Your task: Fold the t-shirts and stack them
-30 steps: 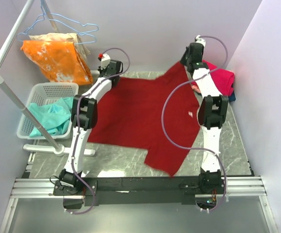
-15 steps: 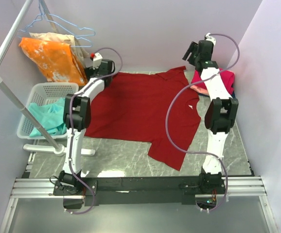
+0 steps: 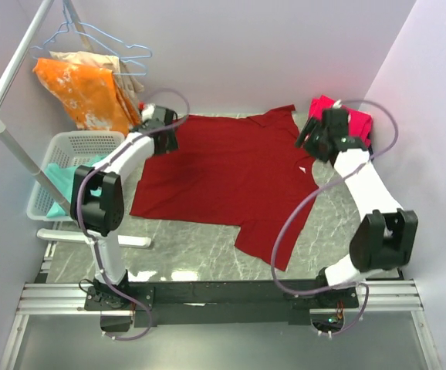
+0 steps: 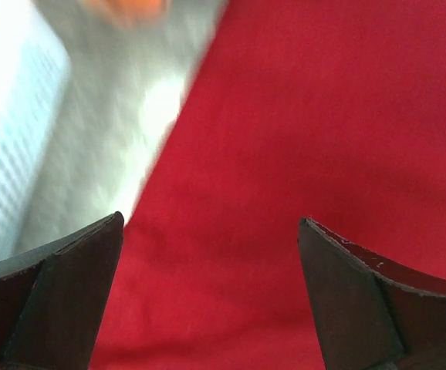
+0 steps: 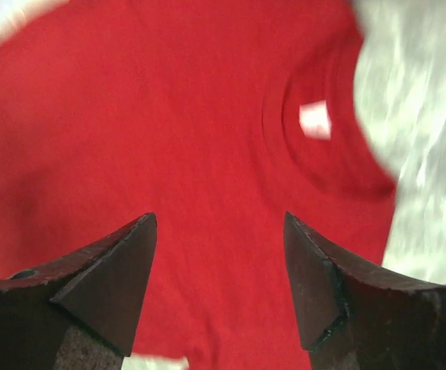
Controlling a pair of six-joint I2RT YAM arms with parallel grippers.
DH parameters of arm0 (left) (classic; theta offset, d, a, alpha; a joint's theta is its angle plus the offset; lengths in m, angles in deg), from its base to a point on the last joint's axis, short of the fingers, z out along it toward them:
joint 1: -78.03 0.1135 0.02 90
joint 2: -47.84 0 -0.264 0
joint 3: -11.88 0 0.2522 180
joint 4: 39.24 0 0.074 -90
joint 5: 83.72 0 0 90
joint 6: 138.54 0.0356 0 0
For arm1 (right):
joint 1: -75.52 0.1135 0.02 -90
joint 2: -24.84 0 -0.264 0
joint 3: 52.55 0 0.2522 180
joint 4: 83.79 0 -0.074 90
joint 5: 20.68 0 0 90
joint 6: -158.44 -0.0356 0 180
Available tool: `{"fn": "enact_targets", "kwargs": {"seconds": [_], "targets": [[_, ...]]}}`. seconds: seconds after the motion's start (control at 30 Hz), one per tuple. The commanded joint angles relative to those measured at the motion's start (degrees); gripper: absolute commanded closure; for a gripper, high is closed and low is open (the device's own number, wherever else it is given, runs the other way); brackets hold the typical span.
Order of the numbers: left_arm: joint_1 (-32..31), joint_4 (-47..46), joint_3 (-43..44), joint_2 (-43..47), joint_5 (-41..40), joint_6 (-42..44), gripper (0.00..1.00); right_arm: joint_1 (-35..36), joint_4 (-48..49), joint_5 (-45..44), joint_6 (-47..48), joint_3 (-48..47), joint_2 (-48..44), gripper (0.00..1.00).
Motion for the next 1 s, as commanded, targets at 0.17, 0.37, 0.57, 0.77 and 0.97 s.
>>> {"fn": "enact_targets", "kwargs": {"seconds": [0.17,0.37,0.57,0.77,0.97], "targets": [[-2.03,5.7,-22.6,14.79,5.6,-17.36,0.1,11.38,-1.84,-2.85,-7.08,20.48,-14.58,0.29],[-4.32,9.47,-34.3,26.05,-1.61,-28.88,0.26,15.87,-1.67,-3.55,-9.9,28.57,-18.98,0.29],[-4.58,13.78,-37.38,28.6,-4.16,-33.89,0.28,16.4,-2.02,-3.9,-10.16,32.45,-21.62,0.29],[-4.41,14.84,-36.07,25.1,-7.94,-36.8,0.32,16.4,-1.84,-3.11,-9.46,32.71,-20.58,0.3],[-4.32,13.18,-31.85,18.15,-9.26,-37.16,0.42,16.4,-2.02,-3.02,-8.23,30.96,-18.64,0.29]]}}
